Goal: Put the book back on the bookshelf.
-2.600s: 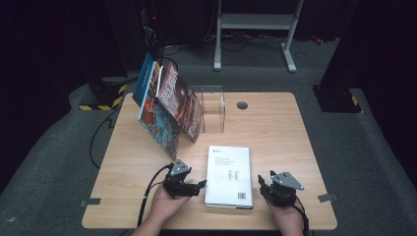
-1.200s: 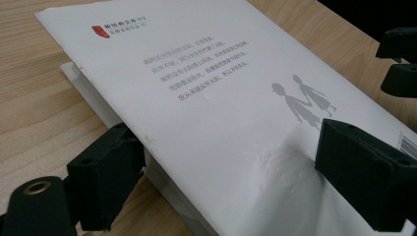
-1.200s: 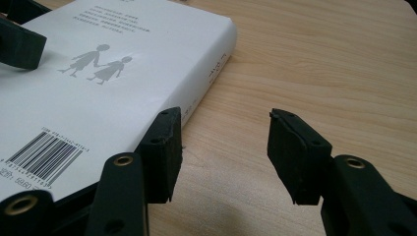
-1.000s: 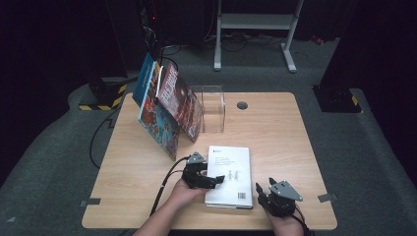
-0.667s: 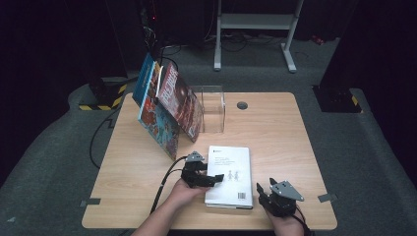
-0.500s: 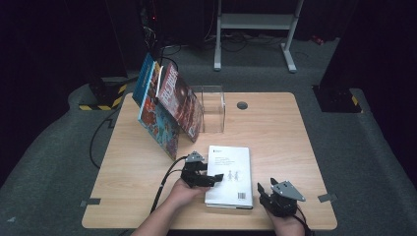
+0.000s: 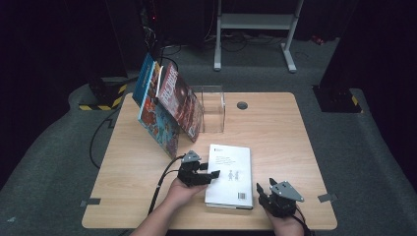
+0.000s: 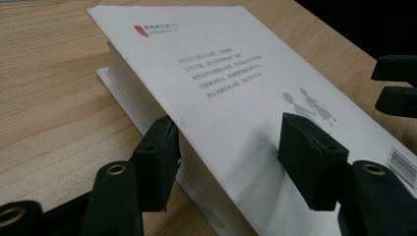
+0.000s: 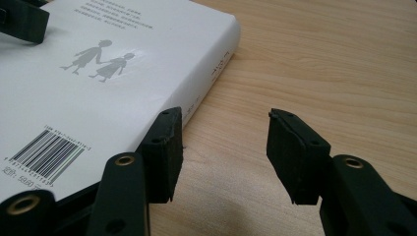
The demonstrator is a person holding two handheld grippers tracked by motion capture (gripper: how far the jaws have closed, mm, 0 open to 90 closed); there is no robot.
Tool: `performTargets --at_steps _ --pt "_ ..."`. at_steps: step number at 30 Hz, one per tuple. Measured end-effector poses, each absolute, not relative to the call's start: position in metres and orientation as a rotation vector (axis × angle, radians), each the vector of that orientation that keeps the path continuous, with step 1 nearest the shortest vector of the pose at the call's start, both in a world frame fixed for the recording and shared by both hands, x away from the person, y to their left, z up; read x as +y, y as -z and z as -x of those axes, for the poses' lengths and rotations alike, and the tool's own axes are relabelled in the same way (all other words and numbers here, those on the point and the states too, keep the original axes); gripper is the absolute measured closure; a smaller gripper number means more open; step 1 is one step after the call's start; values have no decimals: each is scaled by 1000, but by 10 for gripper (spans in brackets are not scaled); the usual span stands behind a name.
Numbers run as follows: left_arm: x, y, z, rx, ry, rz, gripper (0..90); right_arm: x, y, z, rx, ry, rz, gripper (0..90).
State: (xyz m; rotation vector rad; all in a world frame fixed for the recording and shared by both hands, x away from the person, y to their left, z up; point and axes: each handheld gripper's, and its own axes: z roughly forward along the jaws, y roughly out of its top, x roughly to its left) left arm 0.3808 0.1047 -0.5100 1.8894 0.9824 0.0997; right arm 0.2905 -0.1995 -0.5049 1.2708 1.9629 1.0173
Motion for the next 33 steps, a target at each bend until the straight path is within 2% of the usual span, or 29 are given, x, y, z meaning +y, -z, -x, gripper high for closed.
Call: performTargets --at_steps 7,15,22,28,33 --pt "104 504 -376 966 -140 -1876 423 -195 510 -293 1987 -982 -1268 479" --pt "107 503 -376 982 -102 -1853 442 -185 516 -299 2031 -920 -1280 501" --pt "105 507 -371 991 -62 -1871 401 -186 517 -301 2048 -907 -1297 513" --pt "105 502 -367 941 -75 -1876 402 -184 516 -301 2054 -909 -1291 565" --pt "102 500 -371 891 -87 -1843 361 -183 516 -301 2046 -912 -1281 571"
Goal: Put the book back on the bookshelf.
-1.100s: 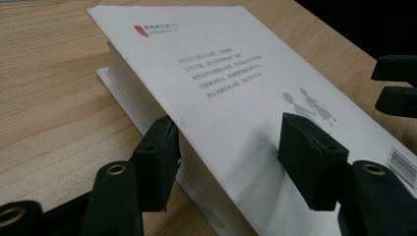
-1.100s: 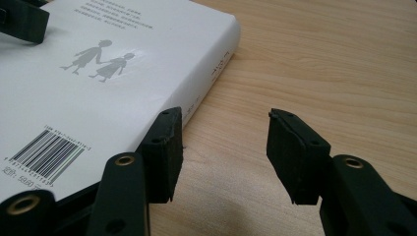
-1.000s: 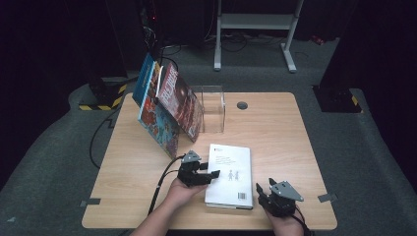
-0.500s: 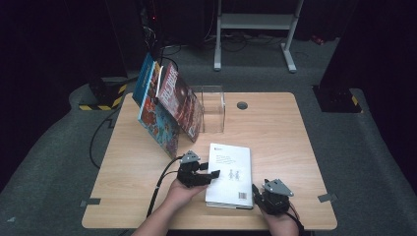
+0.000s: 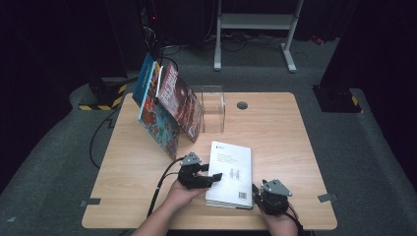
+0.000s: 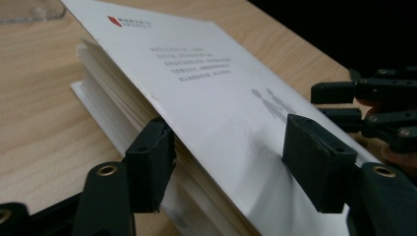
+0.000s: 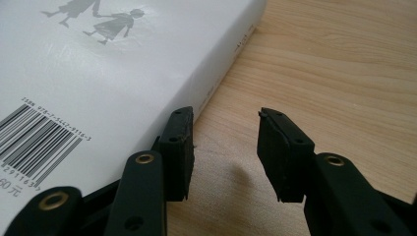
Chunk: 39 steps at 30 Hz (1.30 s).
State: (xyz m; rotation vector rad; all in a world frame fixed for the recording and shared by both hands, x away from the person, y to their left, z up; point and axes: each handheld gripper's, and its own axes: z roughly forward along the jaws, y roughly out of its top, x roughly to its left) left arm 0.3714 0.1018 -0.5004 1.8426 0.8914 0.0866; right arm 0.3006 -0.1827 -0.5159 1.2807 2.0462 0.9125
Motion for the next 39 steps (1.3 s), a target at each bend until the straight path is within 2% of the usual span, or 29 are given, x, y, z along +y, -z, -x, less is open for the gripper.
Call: performTargets --at_steps 5,10,16,20,26,27,32,39 --pt "98 504 -380 964 -63 -1871 299 -182 516 -300 2051 -917 -1268 543" --pt "93 507 -383 976 -93 -1923 304 -181 516 -300 2048 -920 -1266 542" --pt "99 507 -385 992 -65 -1905 388 -179 514 -299 2043 -926 -1256 571" --pt "105 508 -389 1027 -12 -1874 476 -178 514 -300 2045 -929 -1248 582" --pt "107 502 -385 971 -68 -1883 506 -177 514 -299 2040 -932 -1251 598" --pt "109 501 -386 955 -66 -1877 541 -177 514 -299 2037 -931 -1253 602" --pt "108 495 -375 872 -177 -1882 550 -176 513 -299 2032 -933 -1251 598" --pt "110 496 -366 796 -244 -1875 549 -180 513 -300 2032 -952 -1283 518"
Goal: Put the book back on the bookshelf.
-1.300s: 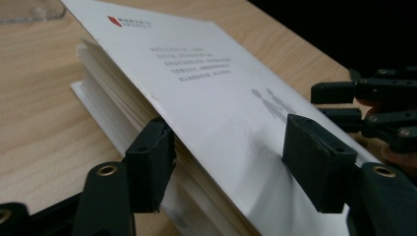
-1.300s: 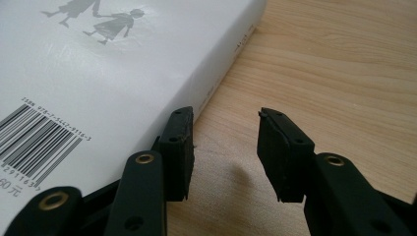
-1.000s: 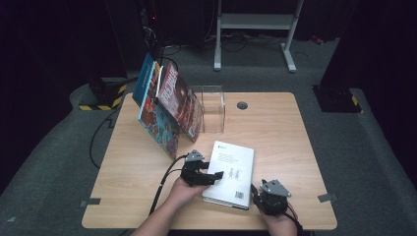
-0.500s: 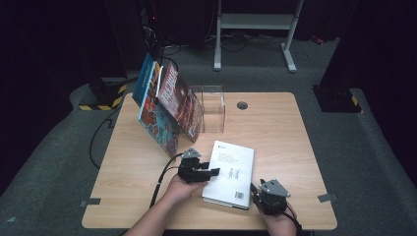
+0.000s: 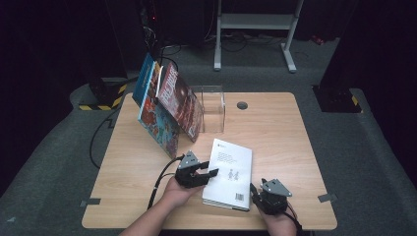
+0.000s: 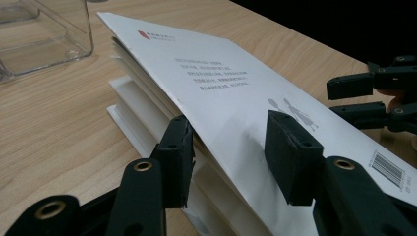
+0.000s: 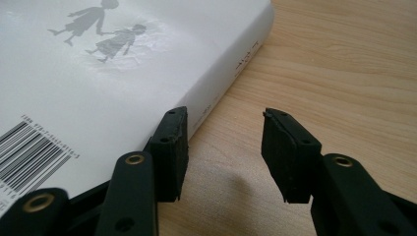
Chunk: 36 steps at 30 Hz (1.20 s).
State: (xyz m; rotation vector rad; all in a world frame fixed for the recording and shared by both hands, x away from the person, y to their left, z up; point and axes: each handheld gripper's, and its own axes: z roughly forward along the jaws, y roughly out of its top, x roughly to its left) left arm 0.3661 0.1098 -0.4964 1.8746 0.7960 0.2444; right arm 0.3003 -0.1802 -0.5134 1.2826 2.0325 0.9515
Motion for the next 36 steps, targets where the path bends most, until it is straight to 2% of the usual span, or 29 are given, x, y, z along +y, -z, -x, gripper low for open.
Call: performTargets --at_steps 18,36 --pt "112 492 -350 677 -364 -1849 547 -190 497 -302 2008 -1147 -1323 426" --pt "112 485 -341 596 -445 -1841 549 -179 503 -329 2104 -1255 -1378 291"
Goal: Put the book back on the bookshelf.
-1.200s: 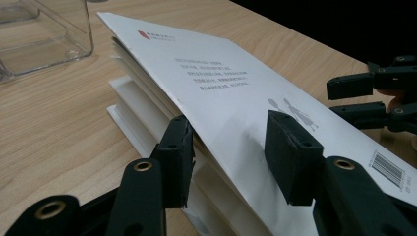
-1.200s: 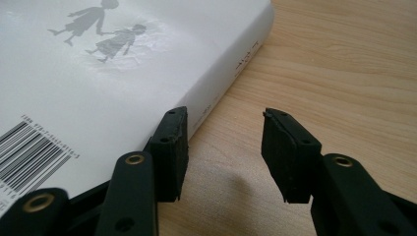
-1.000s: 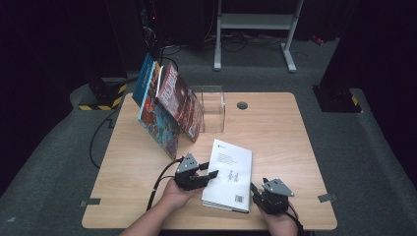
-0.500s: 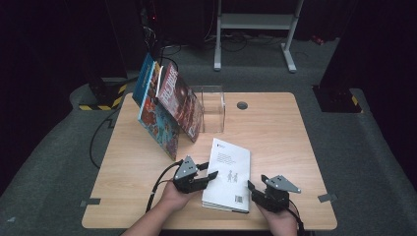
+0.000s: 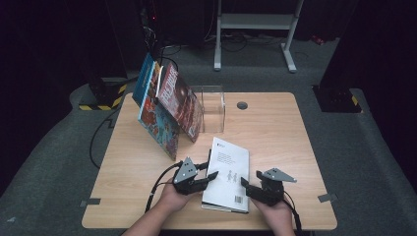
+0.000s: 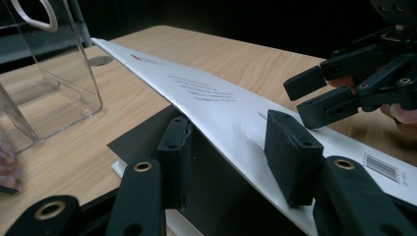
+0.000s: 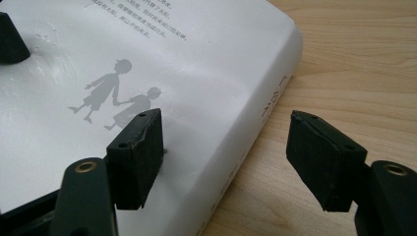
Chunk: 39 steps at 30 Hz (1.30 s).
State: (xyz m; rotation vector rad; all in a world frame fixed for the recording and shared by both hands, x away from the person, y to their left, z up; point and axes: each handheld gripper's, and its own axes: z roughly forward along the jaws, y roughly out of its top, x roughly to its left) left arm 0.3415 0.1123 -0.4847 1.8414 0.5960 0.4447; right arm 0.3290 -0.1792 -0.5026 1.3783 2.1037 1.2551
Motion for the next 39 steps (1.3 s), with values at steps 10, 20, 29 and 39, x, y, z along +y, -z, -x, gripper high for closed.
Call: performTargets --at_steps 10,20,29,39 --pt "111 480 -334 545 -514 -1846 548 -182 507 -328 2070 -1334 -1411 262" --pt "111 477 -326 477 -576 -1833 548 -182 505 -336 2114 -1430 -1450 152" --pt "112 475 -322 438 -609 -1826 548 -188 512 -343 2144 -1549 -1528 90" --pt "112 475 -320 420 -622 -1821 548 -186 516 -350 2171 -1669 -1544 78"
